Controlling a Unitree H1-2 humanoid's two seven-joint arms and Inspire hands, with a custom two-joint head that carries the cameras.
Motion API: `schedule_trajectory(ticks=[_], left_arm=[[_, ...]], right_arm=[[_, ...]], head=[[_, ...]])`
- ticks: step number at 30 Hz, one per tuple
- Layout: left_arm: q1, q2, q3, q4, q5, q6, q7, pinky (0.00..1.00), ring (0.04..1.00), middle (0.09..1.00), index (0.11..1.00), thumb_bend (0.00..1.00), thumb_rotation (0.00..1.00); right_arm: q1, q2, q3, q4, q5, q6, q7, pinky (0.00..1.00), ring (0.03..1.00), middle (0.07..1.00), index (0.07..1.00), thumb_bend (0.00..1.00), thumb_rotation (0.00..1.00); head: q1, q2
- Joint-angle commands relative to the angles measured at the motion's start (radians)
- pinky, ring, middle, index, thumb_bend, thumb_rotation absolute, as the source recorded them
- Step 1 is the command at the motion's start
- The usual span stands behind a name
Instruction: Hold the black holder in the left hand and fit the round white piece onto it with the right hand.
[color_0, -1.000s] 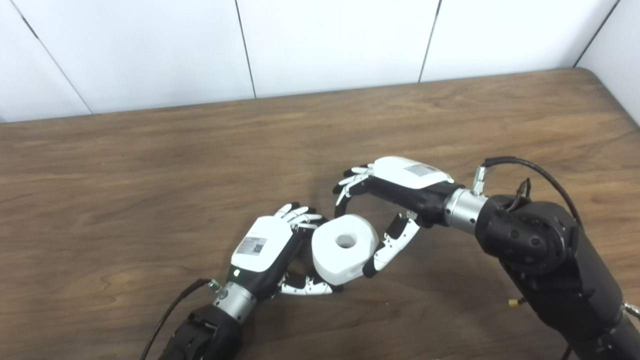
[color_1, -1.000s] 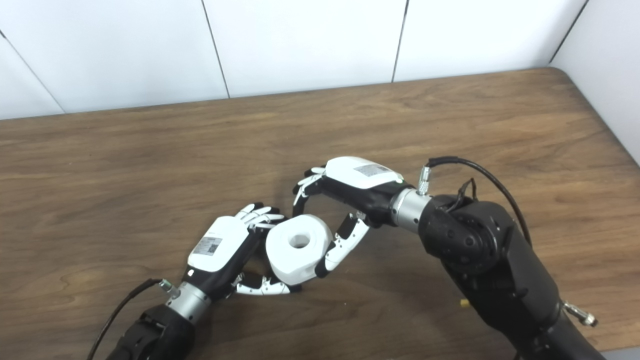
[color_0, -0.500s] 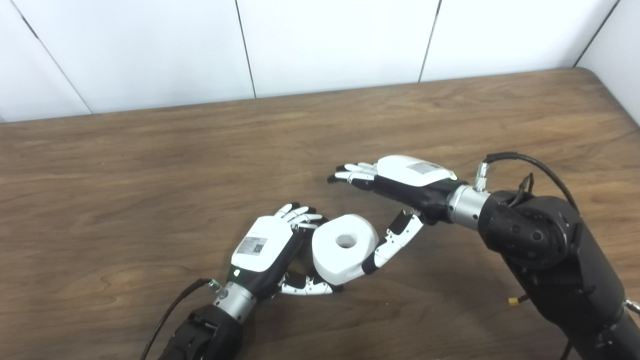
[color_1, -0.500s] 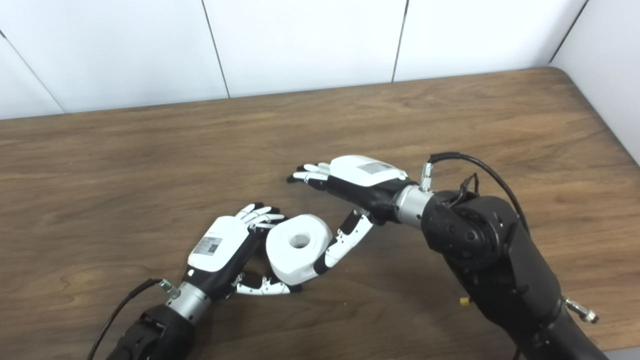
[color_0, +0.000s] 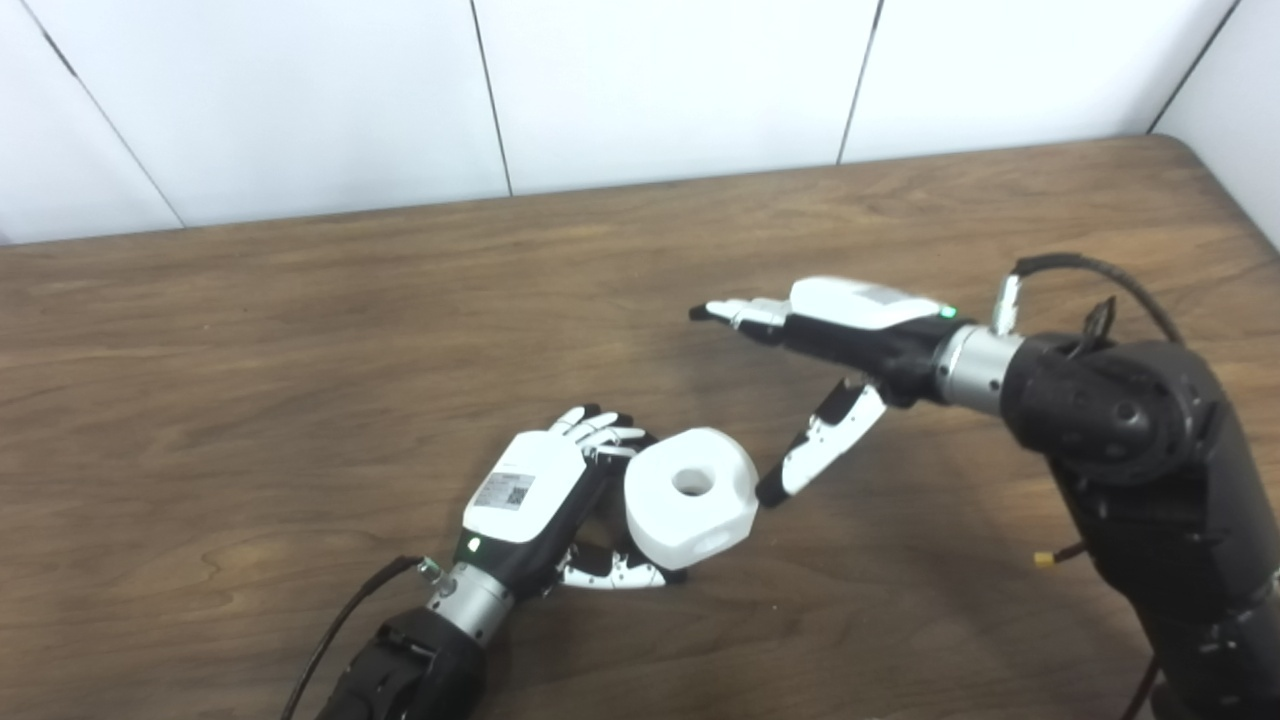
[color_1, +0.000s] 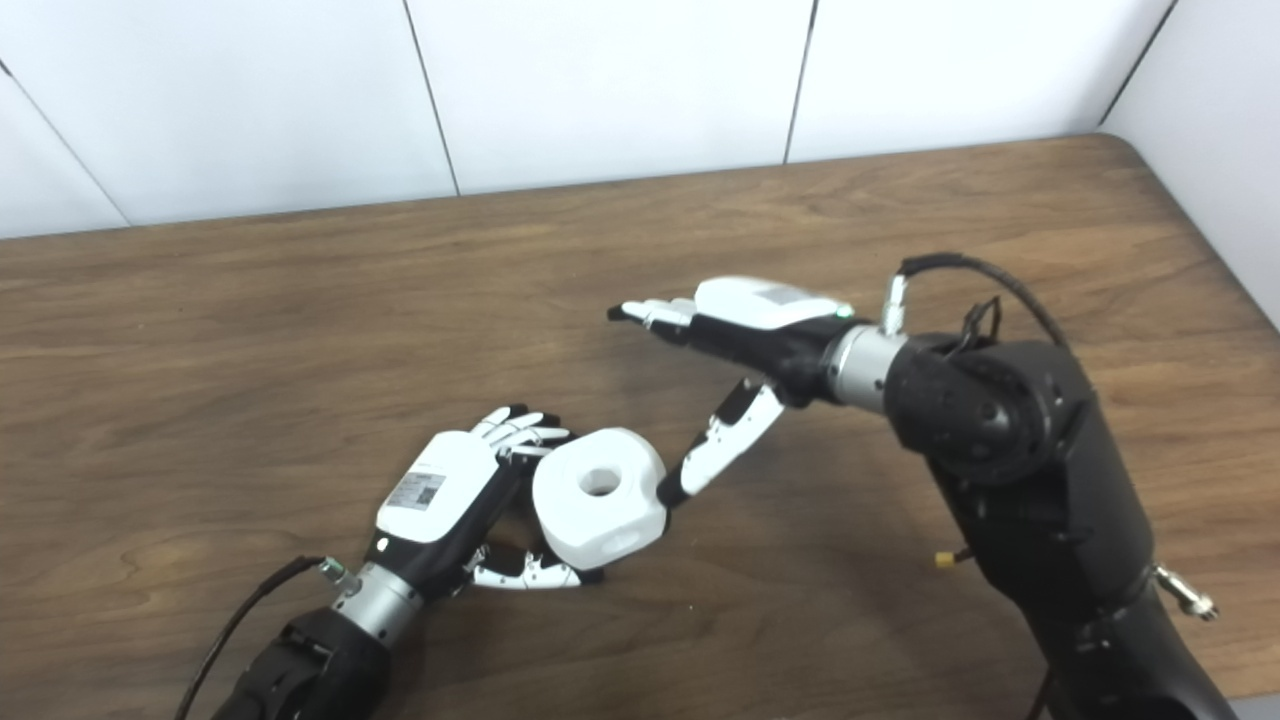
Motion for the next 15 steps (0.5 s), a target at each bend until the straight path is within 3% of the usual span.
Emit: schedule_trajectory(ticks=[1,4,9,15], left_arm=[[0.005,0.013,-0.014,0.037,0.039,0.028,-0.05,0.95,0.868,0.772,0.485,0.52,0.05],[0.007,0.014,-0.013,0.032,0.043,0.032,-0.053,0.95,0.866,0.768,0.485,0.52,0.05],[0.007,0.016,-0.011,0.032,0.036,0.025,-0.05,0.94,0.86,0.763,0.485,0.52,0.05],[0.009,0.016,-0.01,0.022,0.037,0.04,-0.07,0.95,0.854,0.765,0.486,0.52,0.05]], right_arm=[[-0.033,0.001,-0.057,-0.033,0.027,0.004,0.054,1.0,1.0,1.0,1.0,1.0,0.55],[-0.038,0.003,-0.107,-0.02,0.053,0.004,0.078,0.95,1.0,1.0,1.0,1.0,0.59],[-0.031,-0.018,-0.126,-0.009,0.092,0.004,0.057,0.92,1.0,1.0,1.0,1.0,0.62],[-0.008,-0.001,-0.164,-0.006,0.103,0.005,0.049,0.93,1.0,1.0,1.0,1.0,0.63]], head=[[-0.001,0.001],[-0.004,0.002],[-0.001,0.003],[0.002,-0.002]])
